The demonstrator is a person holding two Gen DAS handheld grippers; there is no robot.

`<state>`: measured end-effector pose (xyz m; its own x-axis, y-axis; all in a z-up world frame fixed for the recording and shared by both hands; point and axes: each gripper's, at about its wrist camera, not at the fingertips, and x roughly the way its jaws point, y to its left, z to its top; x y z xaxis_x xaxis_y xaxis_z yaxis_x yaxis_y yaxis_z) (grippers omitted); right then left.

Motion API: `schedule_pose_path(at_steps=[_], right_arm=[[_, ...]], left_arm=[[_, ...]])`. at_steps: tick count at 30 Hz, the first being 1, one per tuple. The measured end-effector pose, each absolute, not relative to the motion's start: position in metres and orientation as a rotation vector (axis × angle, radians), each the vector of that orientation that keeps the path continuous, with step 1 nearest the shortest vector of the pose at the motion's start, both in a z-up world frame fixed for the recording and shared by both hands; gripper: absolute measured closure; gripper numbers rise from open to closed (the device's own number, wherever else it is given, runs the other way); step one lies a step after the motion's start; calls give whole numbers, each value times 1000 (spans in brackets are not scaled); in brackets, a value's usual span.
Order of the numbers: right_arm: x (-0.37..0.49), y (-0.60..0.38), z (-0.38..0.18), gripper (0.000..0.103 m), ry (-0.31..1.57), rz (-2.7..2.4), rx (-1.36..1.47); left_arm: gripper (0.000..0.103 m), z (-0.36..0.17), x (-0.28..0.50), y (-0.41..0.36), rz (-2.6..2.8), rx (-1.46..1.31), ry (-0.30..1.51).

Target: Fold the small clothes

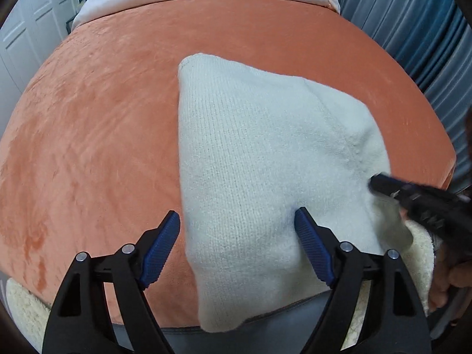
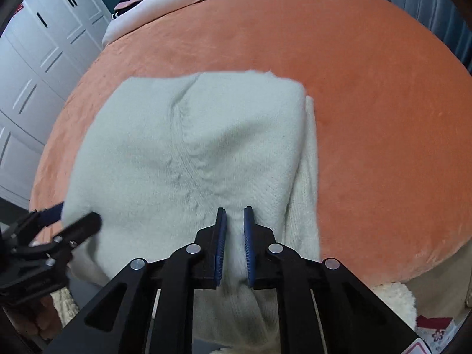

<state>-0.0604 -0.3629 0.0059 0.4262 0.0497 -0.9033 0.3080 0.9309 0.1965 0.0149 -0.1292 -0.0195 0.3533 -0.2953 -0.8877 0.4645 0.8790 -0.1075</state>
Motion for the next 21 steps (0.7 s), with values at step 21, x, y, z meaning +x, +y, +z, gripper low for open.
schedule_pose_path(at_steps=[21], right_arm=[[-9, -248, 27, 86, 1201, 90, 270]], left_arm=[[25, 8, -1, -91, -352, 262, 1102]])
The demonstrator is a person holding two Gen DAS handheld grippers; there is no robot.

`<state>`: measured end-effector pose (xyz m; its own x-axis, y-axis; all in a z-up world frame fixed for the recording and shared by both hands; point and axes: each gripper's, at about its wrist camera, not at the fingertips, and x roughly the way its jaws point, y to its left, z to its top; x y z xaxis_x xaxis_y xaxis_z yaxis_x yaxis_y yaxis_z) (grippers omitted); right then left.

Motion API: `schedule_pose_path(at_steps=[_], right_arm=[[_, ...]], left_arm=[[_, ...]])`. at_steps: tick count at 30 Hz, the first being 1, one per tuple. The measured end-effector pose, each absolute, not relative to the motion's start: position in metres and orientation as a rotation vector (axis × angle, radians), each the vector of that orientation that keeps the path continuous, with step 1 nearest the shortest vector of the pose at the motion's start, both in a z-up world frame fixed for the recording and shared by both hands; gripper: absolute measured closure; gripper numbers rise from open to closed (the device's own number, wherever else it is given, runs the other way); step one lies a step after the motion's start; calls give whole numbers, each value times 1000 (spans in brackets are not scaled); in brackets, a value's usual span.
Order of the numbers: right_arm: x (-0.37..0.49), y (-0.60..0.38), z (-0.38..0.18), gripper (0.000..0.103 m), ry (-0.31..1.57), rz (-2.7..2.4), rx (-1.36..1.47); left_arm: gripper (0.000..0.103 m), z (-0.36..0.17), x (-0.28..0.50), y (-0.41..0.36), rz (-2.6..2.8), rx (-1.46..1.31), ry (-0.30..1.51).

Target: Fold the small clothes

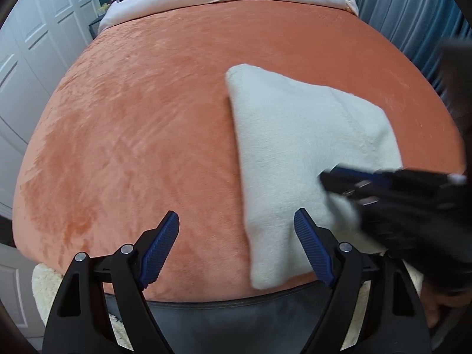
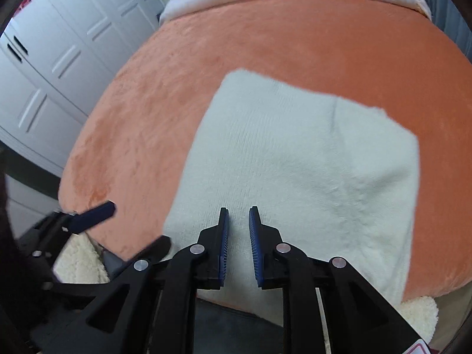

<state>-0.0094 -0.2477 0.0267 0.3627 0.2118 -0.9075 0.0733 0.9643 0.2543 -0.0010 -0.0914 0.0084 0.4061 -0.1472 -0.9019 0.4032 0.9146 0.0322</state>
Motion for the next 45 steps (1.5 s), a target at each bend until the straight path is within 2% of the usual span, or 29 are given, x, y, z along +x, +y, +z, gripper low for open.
schedule_pose_path(at_steps=[4, 8, 10, 13, 19, 20, 21, 22, 27, 29, 32, 34, 39, 41, 43, 45], right_arm=[[-3, -245, 10, 89, 1218, 110, 308], [-11, -275, 34, 90, 1171, 78, 340], [-30, -308, 43, 83, 1090, -6, 388], [-53, -360, 40, 53, 1046, -147, 476], [-49, -393, 1, 52, 1112, -124, 572], [-44, -393, -9, 55, 1141, -133, 560], [-39, -391, -14, 64, 1169, -145, 529], [-36, -388, -10, 91, 1159, -136, 499], [-48, -393, 56, 93, 924, -75, 514], [-45, -399, 41, 94, 958, -97, 496], [-27, -402, -36, 92, 1162, -151, 458], [-33, -402, -30, 91, 1107, -158, 507], [-64, -390, 34, 84, 971, -191, 485], [-77, -379, 42, 83, 970, -149, 485], [-82, -370, 26, 83, 1040, -98, 501], [-82, -365, 2, 93, 1113, -133, 424]], left_arm=[[25, 2, -3, -78, -326, 265, 1099], [24, 10, 0, -71, -336, 214, 1094], [18, 16, 4, -73, -344, 193, 1076], [17, 18, 10, -83, -378, 148, 1077], [17, 5, 18, -119, -420, 151, 1111], [17, 4, 18, -123, -420, 161, 1112], [17, 2, 18, -127, -419, 173, 1114], [17, 2, 17, -129, -417, 180, 1116], [14, 0, 19, -132, -410, 182, 1110], [14, -5, 21, -134, -406, 181, 1124], [12, -18, 22, -143, -411, 209, 1150], [11, -21, 19, -146, -400, 234, 1138], [10, -22, 20, -146, -400, 232, 1135], [10, -22, 21, -145, -400, 223, 1137], [9, -22, 21, -145, -398, 220, 1136], [9, -23, 21, -146, -398, 217, 1141]])
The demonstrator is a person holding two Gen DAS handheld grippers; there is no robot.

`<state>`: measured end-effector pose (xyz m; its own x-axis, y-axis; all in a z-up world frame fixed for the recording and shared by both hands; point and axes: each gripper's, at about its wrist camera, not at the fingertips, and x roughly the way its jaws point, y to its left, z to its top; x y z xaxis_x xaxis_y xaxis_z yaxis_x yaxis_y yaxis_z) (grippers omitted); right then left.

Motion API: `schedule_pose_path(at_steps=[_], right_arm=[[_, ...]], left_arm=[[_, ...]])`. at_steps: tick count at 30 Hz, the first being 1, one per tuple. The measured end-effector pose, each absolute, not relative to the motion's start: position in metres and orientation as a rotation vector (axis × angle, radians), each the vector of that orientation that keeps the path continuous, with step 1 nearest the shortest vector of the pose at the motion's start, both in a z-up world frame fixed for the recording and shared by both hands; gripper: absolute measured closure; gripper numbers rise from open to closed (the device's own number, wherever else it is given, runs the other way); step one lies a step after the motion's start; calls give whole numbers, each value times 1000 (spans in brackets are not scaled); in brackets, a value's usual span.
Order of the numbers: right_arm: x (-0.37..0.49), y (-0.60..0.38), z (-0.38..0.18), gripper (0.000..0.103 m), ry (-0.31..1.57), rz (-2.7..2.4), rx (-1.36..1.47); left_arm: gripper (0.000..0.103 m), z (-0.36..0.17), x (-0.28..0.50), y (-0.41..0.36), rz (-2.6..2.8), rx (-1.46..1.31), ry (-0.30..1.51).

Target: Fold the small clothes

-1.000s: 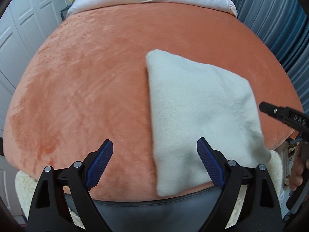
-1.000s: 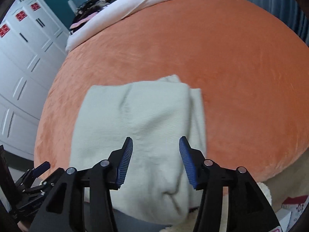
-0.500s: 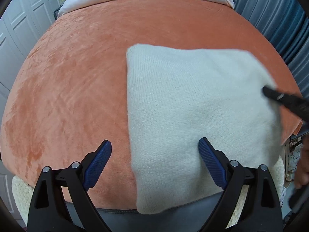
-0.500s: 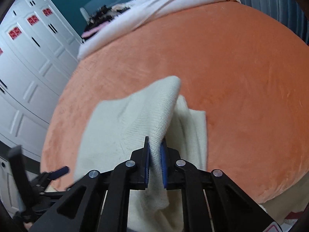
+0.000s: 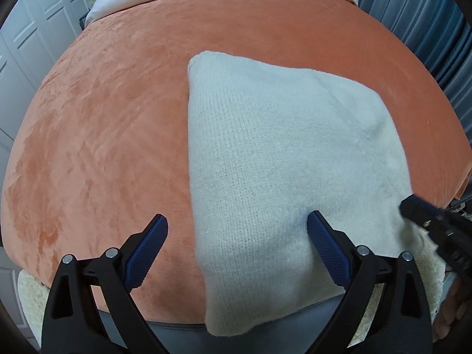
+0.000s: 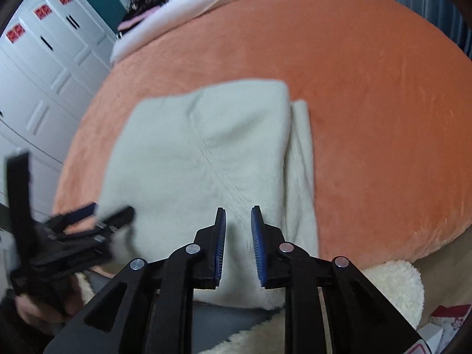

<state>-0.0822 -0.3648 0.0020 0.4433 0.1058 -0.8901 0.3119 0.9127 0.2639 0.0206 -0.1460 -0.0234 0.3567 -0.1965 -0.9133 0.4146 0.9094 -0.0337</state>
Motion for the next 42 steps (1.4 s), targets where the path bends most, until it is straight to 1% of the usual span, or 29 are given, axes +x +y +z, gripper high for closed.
schedule_pose_path(at_steps=[1, 3, 4, 5, 6, 7, 8, 9, 10, 11, 13, 15, 16, 17, 19, 21, 24, 25, 26, 27, 28, 29, 30, 31, 32, 34, 38, 42], right_arm=[[-81, -365, -5, 100, 1123, -125, 394], [-78, -362, -5, 100, 1123, -132, 400], [-75, -362, -2, 99, 1126, -139, 410], [-75, -362, 6, 95, 1115, -144, 422], [-76, -362, 15, 93, 1093, -147, 428], [-78, -363, 24, 89, 1074, -153, 422], [-82, -361, 26, 76, 1065, -168, 403], [-83, -361, 27, 69, 1060, -187, 383], [-90, -358, 26, 57, 1061, -198, 372], [-93, -357, 21, 55, 1076, -201, 368], [-93, -359, -2, 55, 1141, -193, 392], [-94, -364, -18, 63, 1151, -176, 466], [-98, -369, -18, 77, 1131, -182, 480], [-100, -373, -11, 84, 1103, -179, 498], [-107, -381, 5, 88, 1036, -173, 545], [-112, -388, 11, 89, 1010, -178, 550], [-110, -392, -27, 88, 1121, -174, 571], [-109, -392, -37, 87, 1135, -162, 576], [-111, -392, -35, 86, 1123, -164, 580], [-112, -394, -29, 85, 1119, -164, 591], [-113, -395, -24, 80, 1113, -169, 604], [-115, -397, -17, 72, 1098, -176, 614], [-117, -397, -11, 69, 1080, -180, 611], [-119, -398, -4, 63, 1062, -190, 591], [-118, -397, 1, 50, 1042, -211, 559], [-115, -399, 6, 36, 1028, -244, 515], [-97, -406, -10, 33, 1069, -201, 564], [-81, -399, -33, 29, 1108, -161, 618]], left_arm=[[9, -24, 20, -146, -394, 218, 1139], [9, -23, 20, -146, -389, 230, 1130], [9, -23, 20, -146, -389, 234, 1127], [9, -22, 20, -145, -389, 235, 1127], [9, -22, 20, -145, -388, 233, 1129], [9, -22, 20, -145, -385, 230, 1131], [9, -22, 19, -144, -385, 229, 1131], [9, -22, 19, -144, -383, 228, 1131], [9, -22, 18, -144, -382, 229, 1129], [9, -22, 18, -144, -382, 229, 1128], [9, -23, 17, -145, -378, 228, 1128], [9, -22, 16, -144, -378, 229, 1134], [9, -21, 16, -144, -380, 231, 1135], [10, -20, 14, -144, -382, 235, 1131], [9, -19, 11, -144, -387, 239, 1123], [9, -21, 9, -146, -395, 237, 1123], [9, -29, 8, -149, -394, 241, 1148], [9, -32, 9, -149, -394, 239, 1158], [9, -33, 8, -148, -396, 234, 1165], [9, -33, 9, -146, -396, 225, 1170], [9, -31, 9, -144, -397, 216, 1171], [9, -30, 9, -143, -397, 209, 1174], [10, -28, 10, -143, -396, 202, 1178], [10, -27, 10, -143, -393, 197, 1179], [10, -25, 11, -144, -391, 193, 1180], [10, -25, 12, -146, -395, 180, 1188], [9, -28, 20, -146, -406, 128, 1226], [5, -38, 32, -145, -429, 61, 1271]])
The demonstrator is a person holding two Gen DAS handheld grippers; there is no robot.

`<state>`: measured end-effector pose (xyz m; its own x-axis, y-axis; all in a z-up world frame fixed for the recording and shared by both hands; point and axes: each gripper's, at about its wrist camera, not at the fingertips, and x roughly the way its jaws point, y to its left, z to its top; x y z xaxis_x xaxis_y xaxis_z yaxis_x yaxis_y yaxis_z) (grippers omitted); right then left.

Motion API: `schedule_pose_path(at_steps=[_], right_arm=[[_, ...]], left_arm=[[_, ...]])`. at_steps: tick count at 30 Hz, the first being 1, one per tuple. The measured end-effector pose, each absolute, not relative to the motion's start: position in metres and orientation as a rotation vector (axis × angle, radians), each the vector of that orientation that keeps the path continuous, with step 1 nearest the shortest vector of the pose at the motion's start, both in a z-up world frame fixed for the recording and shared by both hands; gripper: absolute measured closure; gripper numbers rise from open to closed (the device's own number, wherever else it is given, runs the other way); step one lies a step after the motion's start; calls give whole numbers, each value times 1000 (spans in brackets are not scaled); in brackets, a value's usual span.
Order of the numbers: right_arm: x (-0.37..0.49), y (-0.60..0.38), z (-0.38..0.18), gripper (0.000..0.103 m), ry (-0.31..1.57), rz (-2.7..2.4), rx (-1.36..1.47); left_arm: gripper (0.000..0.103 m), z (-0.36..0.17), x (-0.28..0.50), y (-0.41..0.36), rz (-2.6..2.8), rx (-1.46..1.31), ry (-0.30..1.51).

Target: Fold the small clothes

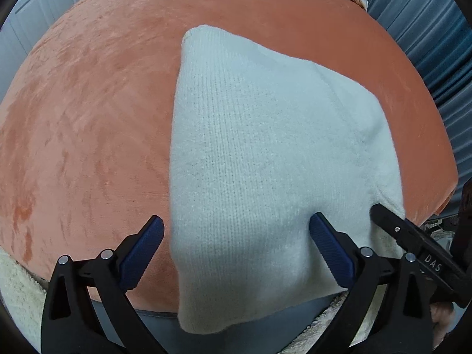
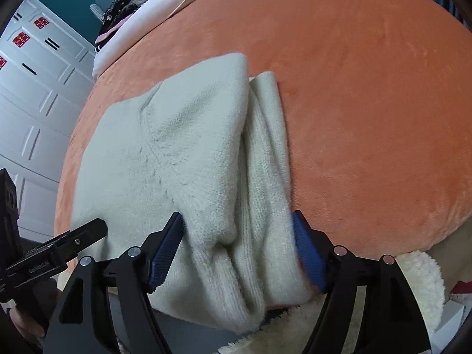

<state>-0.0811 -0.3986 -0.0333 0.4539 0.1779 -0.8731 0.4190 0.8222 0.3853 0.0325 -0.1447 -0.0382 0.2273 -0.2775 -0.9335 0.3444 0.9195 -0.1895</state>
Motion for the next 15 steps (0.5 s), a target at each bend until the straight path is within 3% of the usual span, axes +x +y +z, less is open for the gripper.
schedule_pose_path(at_steps=[5, 15], right_arm=[[-74, -398, -51, 17, 1096, -140, 678], [-61, -398, -63, 10, 1048, -79, 696]], left_arm=[[5, -54, 47, -143, -469, -28, 1323], [5, -89, 60, -128, -678, -244, 1320]])
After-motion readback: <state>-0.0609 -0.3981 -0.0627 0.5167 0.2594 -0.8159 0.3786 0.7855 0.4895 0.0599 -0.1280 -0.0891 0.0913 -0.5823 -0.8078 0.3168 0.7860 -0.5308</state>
